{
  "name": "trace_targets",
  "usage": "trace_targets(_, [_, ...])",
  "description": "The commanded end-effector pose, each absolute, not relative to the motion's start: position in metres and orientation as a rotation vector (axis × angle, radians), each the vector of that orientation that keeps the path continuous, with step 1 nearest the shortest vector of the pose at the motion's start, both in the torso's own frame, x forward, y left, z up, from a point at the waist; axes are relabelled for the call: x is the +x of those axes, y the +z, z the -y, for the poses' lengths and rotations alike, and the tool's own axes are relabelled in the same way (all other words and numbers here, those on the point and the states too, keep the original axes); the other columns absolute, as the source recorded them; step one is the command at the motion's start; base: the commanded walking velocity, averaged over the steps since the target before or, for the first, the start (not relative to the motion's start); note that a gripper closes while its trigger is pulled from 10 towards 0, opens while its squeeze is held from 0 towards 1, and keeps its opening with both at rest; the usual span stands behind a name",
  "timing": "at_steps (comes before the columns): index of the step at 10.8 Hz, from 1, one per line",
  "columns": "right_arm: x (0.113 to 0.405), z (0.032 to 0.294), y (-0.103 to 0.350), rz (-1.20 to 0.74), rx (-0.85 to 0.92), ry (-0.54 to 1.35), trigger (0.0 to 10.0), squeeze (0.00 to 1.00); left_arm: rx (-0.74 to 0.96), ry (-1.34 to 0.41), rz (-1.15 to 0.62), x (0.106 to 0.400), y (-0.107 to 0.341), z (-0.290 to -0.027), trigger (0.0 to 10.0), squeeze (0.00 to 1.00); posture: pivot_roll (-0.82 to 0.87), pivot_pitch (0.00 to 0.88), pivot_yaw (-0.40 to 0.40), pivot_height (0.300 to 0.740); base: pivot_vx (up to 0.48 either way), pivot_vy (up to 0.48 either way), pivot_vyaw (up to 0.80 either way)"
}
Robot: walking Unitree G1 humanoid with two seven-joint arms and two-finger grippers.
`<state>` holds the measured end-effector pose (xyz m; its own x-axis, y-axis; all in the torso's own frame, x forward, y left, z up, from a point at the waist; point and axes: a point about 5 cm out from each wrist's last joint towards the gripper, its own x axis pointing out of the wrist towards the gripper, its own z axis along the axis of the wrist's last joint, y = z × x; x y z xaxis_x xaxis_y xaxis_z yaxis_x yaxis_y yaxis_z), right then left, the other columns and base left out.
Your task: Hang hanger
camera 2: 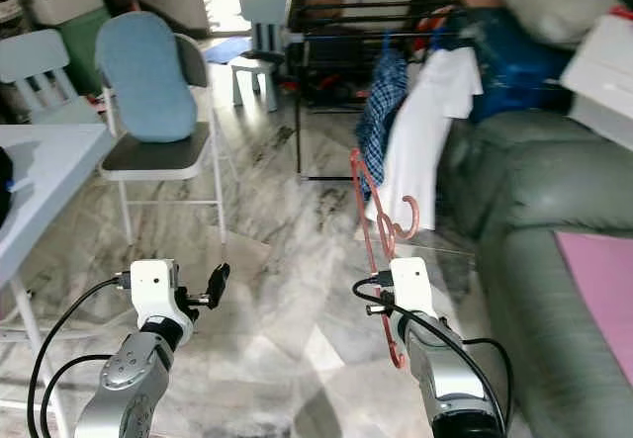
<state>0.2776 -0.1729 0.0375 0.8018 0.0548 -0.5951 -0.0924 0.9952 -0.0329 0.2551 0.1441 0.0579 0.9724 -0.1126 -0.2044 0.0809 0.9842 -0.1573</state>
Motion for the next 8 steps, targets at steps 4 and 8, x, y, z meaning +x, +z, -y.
trace_targets(4, [0.281, 0.169, 0.044, -0.607, -0.063, 0.102, 10.0, 0.0, -0.145, -0.107, -0.202, 0.26, 0.064, -0.145, 10.0, 0.0, -0.11, 0.0, 0.04, 0.74, 0.352, 0.0, 0.0])
trace_targets(8, [0.281, 0.168, 0.045, -0.608, -0.067, 0.115, 10.0, 0.0, -0.163, -0.118, -0.175, 0.265, 0.072, -0.139, 10.0, 0.0, -0.12, 0.0, 0.037, 0.74, 0.367, 0.0, 0.0])
